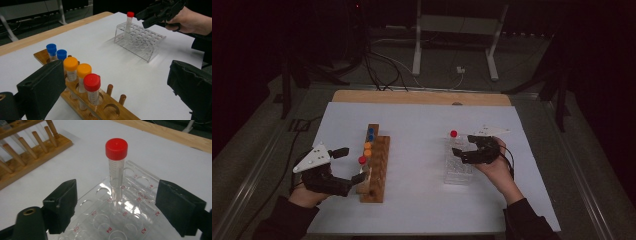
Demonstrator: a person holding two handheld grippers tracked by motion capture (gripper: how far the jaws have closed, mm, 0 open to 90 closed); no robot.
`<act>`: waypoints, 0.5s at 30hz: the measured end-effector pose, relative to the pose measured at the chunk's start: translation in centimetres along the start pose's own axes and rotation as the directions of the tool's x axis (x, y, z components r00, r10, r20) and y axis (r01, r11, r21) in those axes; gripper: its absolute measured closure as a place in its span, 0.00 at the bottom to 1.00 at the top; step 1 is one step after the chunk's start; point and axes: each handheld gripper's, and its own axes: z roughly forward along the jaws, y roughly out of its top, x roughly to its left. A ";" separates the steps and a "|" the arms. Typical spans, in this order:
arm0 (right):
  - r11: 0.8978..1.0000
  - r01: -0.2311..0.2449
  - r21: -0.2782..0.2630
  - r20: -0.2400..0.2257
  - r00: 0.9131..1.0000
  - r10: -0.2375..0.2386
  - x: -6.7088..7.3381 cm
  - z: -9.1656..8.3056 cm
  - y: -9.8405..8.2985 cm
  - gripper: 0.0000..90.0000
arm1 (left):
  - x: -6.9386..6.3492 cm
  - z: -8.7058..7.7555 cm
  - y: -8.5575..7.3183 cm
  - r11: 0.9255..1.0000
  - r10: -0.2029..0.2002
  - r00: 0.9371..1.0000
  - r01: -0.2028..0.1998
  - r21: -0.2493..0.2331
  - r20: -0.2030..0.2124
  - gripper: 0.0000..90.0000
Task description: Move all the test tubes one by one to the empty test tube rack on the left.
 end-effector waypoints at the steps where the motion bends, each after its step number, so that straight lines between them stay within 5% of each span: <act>1: 1.000 -0.001 0.005 0.003 1.000 0.001 0.0 0.1 0.0 0.24 | 0.0 0.0 0.0 1.000 0.000 1.000 0.000 0.003 0.003 0.03; 15: 1.000 0.008 0.007 0.008 1.000 -0.008 0.1 0.7 0.6 0.54 | -0.1 0.0 0.0 1.000 0.004 1.000 -0.004 0.005 0.007 0.03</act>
